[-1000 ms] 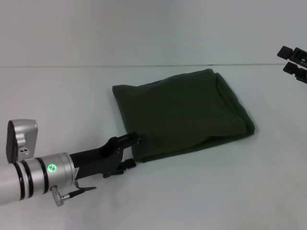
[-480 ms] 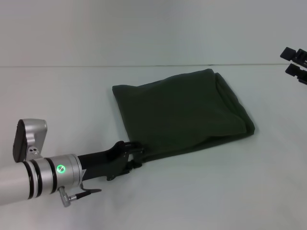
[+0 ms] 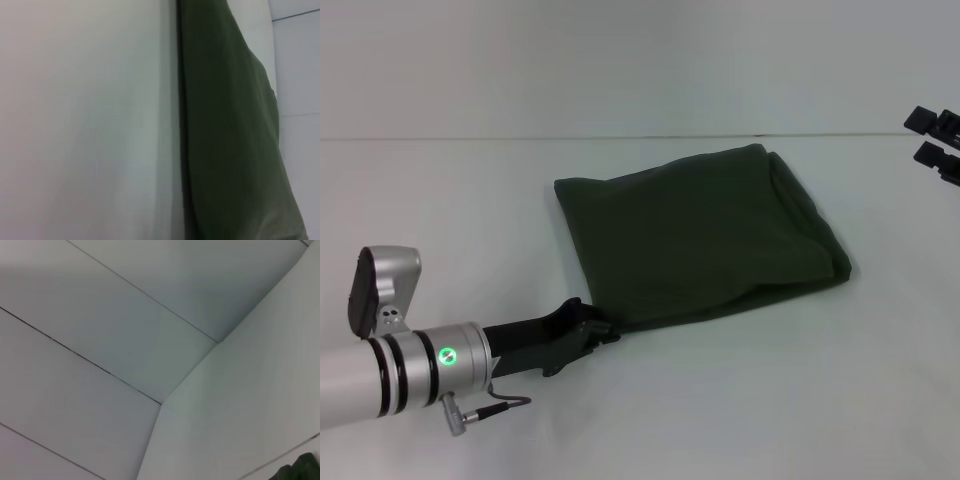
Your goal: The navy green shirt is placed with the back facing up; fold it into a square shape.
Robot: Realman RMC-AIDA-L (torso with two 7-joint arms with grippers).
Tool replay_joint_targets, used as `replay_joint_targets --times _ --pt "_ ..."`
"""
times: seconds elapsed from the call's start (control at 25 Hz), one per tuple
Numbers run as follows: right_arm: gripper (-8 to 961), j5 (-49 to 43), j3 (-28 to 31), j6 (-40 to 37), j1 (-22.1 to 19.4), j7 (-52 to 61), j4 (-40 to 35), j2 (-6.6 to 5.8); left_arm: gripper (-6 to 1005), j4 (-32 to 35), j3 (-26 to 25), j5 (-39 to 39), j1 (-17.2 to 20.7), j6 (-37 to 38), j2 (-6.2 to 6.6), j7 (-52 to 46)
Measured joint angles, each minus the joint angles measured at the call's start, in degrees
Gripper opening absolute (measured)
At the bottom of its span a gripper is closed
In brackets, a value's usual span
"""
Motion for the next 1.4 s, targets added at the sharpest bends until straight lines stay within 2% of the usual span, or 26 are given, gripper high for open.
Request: replay_joint_targets --times 0.28,0.56,0.76,0.84,1.0,1.24,1.4 --pt "822 0.0 0.4 -0.1 0.0 0.0 0.4 -0.08 123 0.1 -0.3 0.1 0.4 2.7 0.0 2.4" --pt "821 0.0 0.5 -0.1 0.0 0.0 1.0 -0.04 27 4.0 -1.1 2.3 4.4 8.5 0.55 2.9" --pt "821 -0.3 0.4 0.1 0.0 0.0 1.1 0.05 32 6.8 -5.5 7.5 6.0 11.0 2.02 1.5" --pt "822 -0.4 0.2 0.0 0.0 0.0 1.1 0.05 35 7.1 -8.5 12.0 5.1 11.8 3.15 1.0" --pt "822 -0.3 0.2 -0.1 0.0 0.0 1.1 0.08 39 7.3 -12.5 17.6 3.5 12.8 4.64 0.6" --pt "821 -0.5 0.0 -0.2 0.0 0.0 1.2 0.09 45 8.5 -12.9 18.8 3.1 14.2 5.07 0.5" --pt "821 -2.1 -0.7 0.1 0.3 0.0 1.2 -0.25 50 12.7 -13.0 20.3 4.6 17.0 5.34 1.2"
